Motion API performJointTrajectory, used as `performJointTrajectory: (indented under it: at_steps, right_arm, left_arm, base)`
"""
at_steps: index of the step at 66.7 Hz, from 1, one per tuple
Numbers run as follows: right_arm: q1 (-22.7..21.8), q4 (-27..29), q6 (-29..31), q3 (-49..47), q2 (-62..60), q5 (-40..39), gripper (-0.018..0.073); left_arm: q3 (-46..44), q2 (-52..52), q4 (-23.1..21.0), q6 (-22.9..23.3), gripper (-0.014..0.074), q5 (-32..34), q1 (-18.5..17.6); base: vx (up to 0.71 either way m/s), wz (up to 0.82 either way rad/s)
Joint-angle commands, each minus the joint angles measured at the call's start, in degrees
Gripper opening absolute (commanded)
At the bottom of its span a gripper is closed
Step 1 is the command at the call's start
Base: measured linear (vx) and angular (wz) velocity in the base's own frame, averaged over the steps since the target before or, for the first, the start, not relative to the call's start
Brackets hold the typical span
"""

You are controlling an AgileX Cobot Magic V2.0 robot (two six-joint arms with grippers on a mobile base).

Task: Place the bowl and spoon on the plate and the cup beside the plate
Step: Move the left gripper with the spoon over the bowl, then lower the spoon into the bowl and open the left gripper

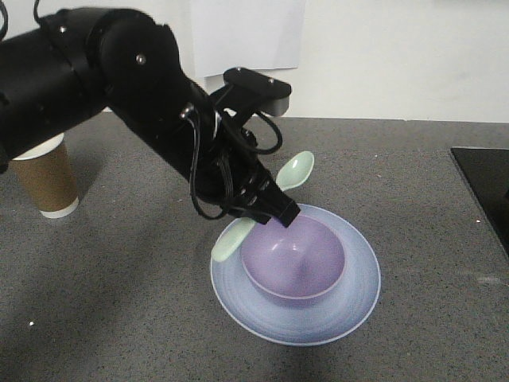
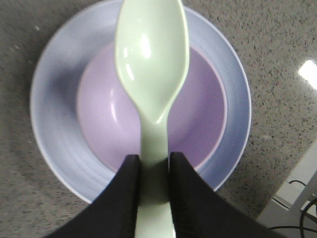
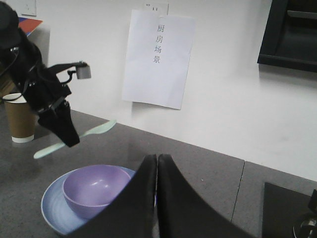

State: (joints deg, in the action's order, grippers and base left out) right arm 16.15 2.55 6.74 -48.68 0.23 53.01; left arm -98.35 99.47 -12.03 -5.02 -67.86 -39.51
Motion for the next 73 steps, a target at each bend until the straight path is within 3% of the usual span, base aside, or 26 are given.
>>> performJointTrajectory:
  at_steps: [1, 21, 73]
  right_arm:
    - [0.08, -0.42, 0.74, -0.75, 2.0, -2.58, -0.0006]
    - [0.08, -0.42, 0.74, -0.75, 2.0, -1.32, -0.0006]
    - [0.08, -1.61, 0.74, -0.75, 2.0, 0.86, -0.0006]
  left_arm:
    - [-7.32, 0.81, 0.31, 1.91, -0.0008, -3.85, -0.3]
    - [-9.01, 8.1, -4.85, 2.19, -0.0008, -3.79, -0.3]
    - [-8.95, 8.78, -5.98, 3.44, -0.0007, -3.85, -0.3]
  base:
    - [0.0, 0.0]
    - [0.0, 0.0]
    - [0.0, 0.0]
